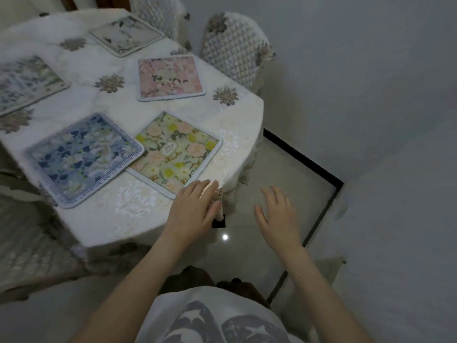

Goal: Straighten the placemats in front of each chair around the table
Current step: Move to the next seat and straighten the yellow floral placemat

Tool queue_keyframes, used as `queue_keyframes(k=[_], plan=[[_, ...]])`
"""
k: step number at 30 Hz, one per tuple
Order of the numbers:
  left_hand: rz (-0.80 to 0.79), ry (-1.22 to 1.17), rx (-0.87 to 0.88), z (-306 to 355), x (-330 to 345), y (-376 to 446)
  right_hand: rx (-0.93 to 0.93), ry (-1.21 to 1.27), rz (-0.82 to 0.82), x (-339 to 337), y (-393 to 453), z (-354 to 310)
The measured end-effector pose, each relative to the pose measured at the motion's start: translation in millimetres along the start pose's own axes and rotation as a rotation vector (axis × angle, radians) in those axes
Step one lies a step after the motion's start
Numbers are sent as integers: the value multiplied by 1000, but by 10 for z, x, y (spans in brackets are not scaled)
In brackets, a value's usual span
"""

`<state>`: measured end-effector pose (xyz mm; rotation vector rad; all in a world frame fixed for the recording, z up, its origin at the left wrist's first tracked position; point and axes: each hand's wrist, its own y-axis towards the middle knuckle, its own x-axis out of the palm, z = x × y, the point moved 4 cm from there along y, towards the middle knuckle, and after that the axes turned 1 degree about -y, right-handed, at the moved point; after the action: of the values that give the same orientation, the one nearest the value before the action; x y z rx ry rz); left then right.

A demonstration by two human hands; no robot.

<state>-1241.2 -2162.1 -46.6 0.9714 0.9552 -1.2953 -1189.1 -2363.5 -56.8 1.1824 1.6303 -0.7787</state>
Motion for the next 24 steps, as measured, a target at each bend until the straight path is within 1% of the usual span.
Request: queue_keyframes(k=[5,10,17,24], plan=[[34,23,-194,-78,-34,107,-195,54,-64,14,592,-48],[52,16,-361,-309,93,180,-333,40,-184,310,1057,-205],[110,-49,-513,-699,290,518,-489,-48,-266,578,1761,-495],[205,-45,-628,-1202,76,1000,-655,-65,-266,655,2628,-978]])
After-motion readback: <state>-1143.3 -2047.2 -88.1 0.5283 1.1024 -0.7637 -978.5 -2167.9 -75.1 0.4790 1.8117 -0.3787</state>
